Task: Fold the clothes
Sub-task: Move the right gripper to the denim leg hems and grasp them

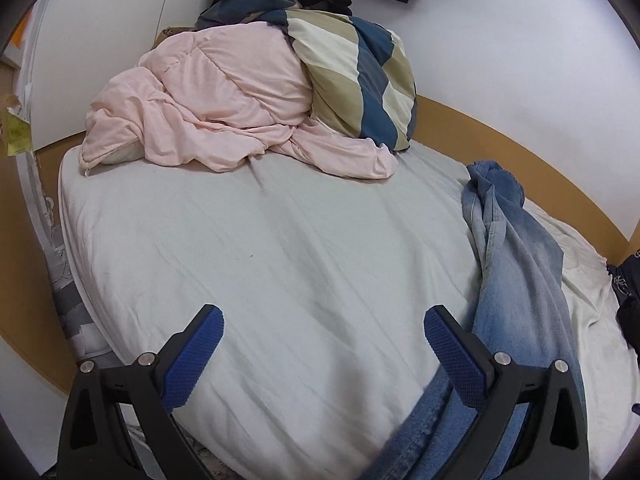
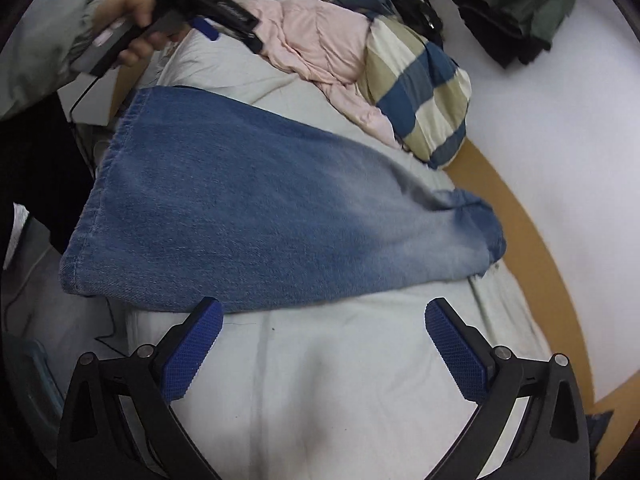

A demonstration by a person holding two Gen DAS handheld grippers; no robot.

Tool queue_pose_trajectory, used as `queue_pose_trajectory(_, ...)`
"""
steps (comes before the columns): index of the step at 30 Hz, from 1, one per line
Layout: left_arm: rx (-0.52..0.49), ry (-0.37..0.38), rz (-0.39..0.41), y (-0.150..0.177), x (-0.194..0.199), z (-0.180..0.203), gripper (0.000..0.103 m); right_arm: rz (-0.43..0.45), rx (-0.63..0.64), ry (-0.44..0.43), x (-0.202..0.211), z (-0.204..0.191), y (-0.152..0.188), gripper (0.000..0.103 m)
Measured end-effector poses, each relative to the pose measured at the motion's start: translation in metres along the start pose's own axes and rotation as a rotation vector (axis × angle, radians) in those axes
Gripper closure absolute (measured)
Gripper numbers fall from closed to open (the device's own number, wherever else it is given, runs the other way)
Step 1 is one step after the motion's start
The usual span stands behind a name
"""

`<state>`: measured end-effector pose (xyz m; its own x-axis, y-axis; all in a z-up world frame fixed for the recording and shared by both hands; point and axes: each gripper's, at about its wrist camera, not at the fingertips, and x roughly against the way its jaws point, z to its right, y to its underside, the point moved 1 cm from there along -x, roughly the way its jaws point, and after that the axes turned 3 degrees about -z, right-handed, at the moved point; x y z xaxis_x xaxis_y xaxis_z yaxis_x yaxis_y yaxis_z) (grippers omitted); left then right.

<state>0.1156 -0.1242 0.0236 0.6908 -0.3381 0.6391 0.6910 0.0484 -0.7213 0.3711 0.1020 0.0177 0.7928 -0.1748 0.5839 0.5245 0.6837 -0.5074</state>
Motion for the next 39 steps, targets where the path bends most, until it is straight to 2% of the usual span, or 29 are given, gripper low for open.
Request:
queue_pose_trajectory(1,0.033,0.021,-0.043,-0.002,-0.001,-0.003,0.003,0.009,0.038,0.002,0.002,-0.008,-0.002,0.000)
queue_pose_trajectory(3,0.073,0.093,-0.020,-0.002,0.007,-0.008,0.002,0.013,0.108,-0.009,0.002,-0.024,-0.002,0.000)
queue_pose_trajectory(7,0.069,0.055,-0.001,0.001,0.014,-0.012,0.002,0.065,0.215,0.069,0.003,-0.045,-0.004,0.002)
queue_pose_trajectory(11,0.089,0.065,-0.029,0.004,0.013,-0.019,0.002,0.079,0.289,0.087,0.004,-0.054,-0.008,0.004)
queue_pose_trajectory(15,0.079,0.069,-0.044,0.004,0.016,-0.017,0.002,0.015,0.284,-0.037,0.005,-0.056,-0.006,0.013)
queue_pose_trajectory(17,0.071,0.071,-0.052,0.005,0.017,-0.015,0.002,0.012,0.288,-0.059,0.007,-0.062,-0.004,0.013)
queue_pose_trajectory(22,0.080,0.080,-0.058,0.008,0.021,-0.013,0.002,0.049,0.407,-0.003,0.010,-0.101,-0.005,0.013)
queue_pose_trajectory(28,0.085,0.067,-0.062,0.009,0.020,-0.015,0.002,0.111,0.586,0.145,-0.016,-0.141,-0.007,0.015)
queue_pose_trajectory(31,0.079,0.050,-0.067,0.011,0.020,-0.023,0.002,0.126,0.596,0.120,-0.018,-0.147,-0.012,0.020)
queue_pose_trajectory(33,0.094,0.046,-0.076,0.012,0.020,-0.030,0.002,0.130,0.584,0.087,-0.018,-0.147,-0.015,0.030)
queue_pose_trajectory(36,0.118,0.052,-0.074,0.012,0.021,-0.036,0.002,0.123,0.528,0.032,-0.018,-0.141,-0.022,0.039)
queue_pose_trajectory(39,0.111,0.037,-0.078,0.012,0.018,-0.036,0.002,0.114,0.493,-0.001,-0.019,-0.139,-0.028,0.042)
